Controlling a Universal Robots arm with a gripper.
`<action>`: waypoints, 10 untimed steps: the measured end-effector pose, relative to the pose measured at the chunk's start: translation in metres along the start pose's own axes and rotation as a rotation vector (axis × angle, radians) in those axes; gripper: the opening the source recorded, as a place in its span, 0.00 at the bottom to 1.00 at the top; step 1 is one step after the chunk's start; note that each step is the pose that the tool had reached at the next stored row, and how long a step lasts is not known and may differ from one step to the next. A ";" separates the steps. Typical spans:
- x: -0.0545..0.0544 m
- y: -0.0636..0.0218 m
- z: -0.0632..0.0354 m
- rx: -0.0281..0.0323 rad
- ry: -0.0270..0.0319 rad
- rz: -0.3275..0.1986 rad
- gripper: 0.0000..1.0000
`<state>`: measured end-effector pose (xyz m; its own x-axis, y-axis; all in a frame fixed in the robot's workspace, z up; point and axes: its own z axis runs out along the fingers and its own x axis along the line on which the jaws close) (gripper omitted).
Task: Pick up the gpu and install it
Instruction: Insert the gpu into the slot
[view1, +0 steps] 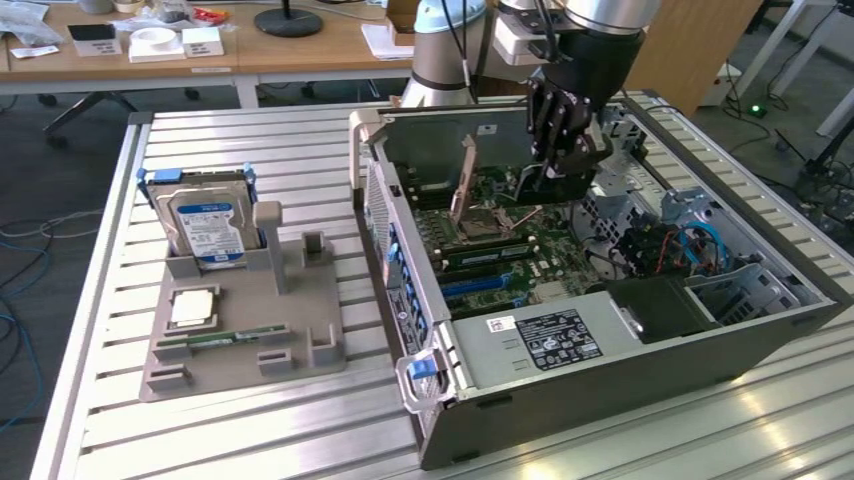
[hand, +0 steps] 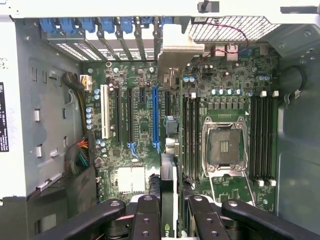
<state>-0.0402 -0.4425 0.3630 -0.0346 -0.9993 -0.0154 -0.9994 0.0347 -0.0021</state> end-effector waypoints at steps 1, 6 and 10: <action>0.000 0.0001 0.0011 0.0000 0.0000 0.000 0.26; 0.000 0.0007 0.0096 -0.0008 0.0002 0.000 0.26; 0.000 0.0011 0.0167 -0.0018 0.0002 0.000 0.26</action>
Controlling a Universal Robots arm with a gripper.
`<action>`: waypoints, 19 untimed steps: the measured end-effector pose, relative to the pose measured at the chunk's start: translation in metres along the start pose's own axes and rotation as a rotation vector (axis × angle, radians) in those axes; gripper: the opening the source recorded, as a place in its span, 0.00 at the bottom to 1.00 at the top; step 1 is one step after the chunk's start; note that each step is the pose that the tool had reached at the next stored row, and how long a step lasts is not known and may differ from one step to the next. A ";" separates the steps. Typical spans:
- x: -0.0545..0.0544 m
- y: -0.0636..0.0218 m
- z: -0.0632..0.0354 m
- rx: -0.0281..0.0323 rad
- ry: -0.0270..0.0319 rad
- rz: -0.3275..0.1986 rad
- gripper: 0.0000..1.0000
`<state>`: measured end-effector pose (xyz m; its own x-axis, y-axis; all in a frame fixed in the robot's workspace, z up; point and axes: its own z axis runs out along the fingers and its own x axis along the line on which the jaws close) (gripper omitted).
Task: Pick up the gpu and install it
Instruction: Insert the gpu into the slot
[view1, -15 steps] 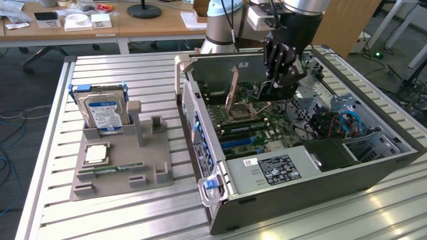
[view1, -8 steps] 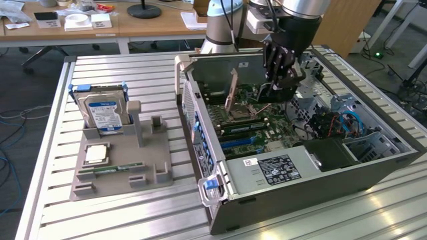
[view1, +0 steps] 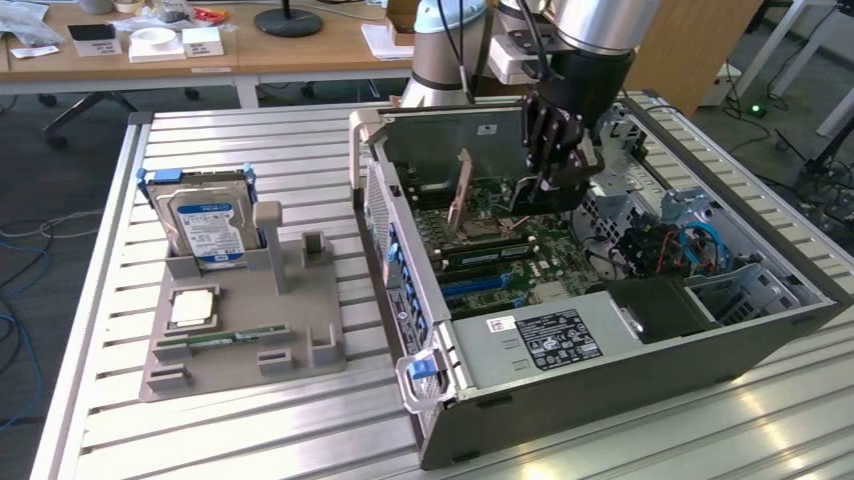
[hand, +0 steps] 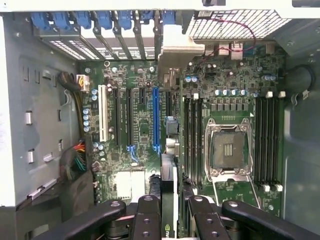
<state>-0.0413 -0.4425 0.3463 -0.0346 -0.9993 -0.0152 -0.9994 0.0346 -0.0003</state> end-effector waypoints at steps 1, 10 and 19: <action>0.000 0.0001 0.0016 -0.0002 0.0000 0.000 0.26; 0.000 0.0015 0.0150 -0.0010 0.0000 0.000 0.26; 0.000 0.0029 0.0235 -0.0012 0.0001 0.000 0.26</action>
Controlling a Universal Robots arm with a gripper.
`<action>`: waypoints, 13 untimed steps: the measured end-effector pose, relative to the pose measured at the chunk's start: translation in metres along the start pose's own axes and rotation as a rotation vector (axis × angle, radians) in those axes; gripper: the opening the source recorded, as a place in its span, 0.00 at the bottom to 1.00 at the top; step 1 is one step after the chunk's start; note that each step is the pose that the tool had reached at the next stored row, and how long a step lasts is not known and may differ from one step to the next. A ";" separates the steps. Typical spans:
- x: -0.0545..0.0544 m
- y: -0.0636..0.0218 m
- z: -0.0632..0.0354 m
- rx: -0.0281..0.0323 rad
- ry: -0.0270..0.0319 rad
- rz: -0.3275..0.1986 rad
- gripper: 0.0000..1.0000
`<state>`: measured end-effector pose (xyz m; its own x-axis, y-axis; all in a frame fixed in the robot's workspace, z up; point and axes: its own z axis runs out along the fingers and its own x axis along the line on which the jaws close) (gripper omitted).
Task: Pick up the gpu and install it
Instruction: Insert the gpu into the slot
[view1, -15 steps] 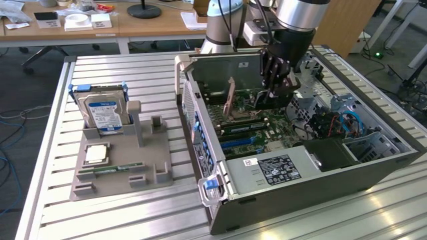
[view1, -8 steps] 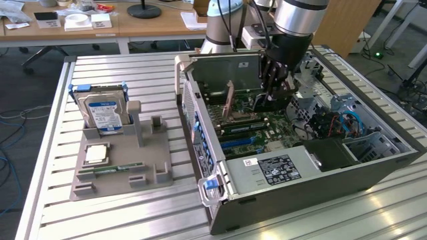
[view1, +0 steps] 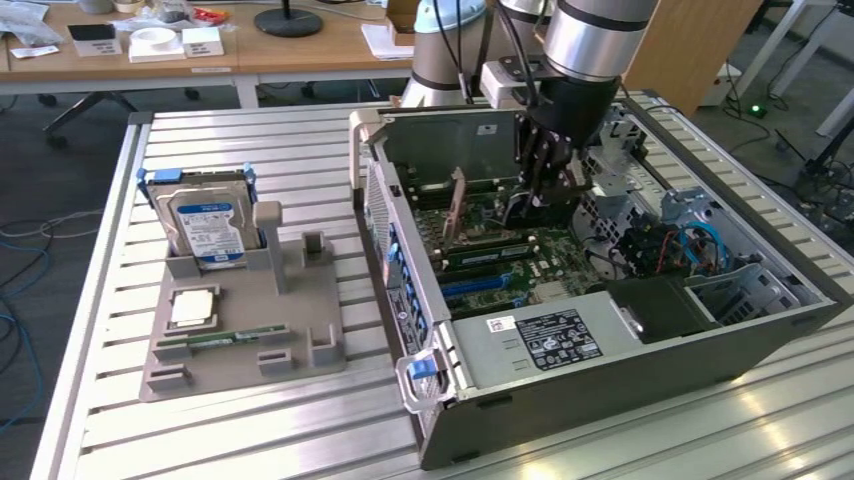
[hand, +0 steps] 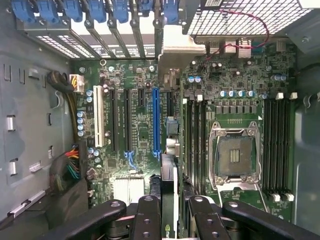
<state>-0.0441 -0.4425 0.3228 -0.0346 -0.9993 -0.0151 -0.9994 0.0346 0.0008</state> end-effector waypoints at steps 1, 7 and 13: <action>0.000 0.0001 0.0006 0.0000 0.0000 0.000 0.26; 0.000 0.0003 0.0020 -0.0001 0.0002 0.000 0.26; 0.000 0.0003 0.0031 0.0002 -0.0005 0.000 0.26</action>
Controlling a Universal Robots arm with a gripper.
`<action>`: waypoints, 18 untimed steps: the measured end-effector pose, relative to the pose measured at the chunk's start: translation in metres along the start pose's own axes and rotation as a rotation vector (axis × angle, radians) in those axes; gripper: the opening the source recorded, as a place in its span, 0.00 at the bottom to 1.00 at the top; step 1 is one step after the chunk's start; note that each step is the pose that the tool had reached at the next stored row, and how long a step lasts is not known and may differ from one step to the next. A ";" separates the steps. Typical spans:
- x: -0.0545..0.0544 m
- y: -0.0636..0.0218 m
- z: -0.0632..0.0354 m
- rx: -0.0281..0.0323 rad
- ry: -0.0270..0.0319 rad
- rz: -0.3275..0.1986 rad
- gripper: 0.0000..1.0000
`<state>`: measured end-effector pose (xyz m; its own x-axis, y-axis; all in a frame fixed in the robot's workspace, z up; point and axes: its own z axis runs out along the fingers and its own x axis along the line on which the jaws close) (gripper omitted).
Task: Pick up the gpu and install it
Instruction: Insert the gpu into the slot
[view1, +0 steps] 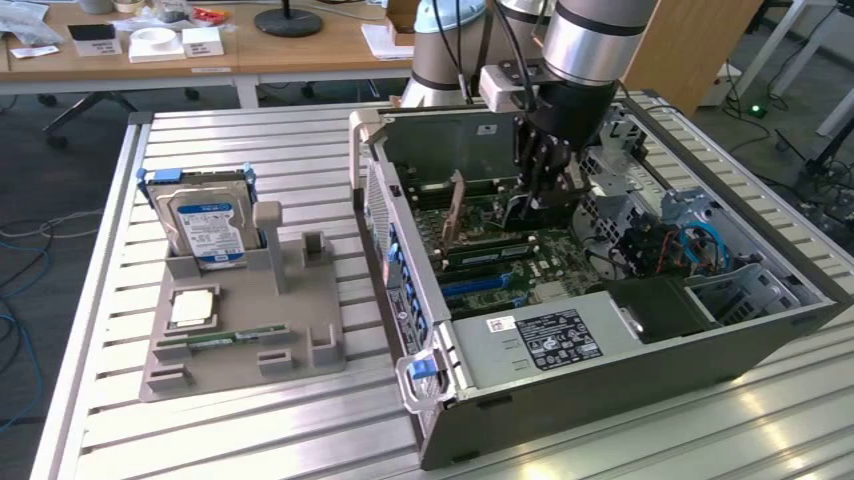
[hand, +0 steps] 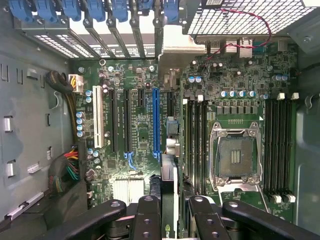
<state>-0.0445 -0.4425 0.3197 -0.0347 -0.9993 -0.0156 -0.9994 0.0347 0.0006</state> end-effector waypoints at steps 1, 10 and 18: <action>0.000 0.0000 0.0009 -0.0001 0.0002 0.000 0.26; 0.000 0.0003 0.0152 -0.0002 0.0004 0.000 0.26; 0.005 0.0014 0.0218 -0.0002 0.0002 -0.005 0.26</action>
<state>-0.0460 -0.4469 0.2978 -0.0293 -0.9995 -0.0154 -0.9996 0.0293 0.0007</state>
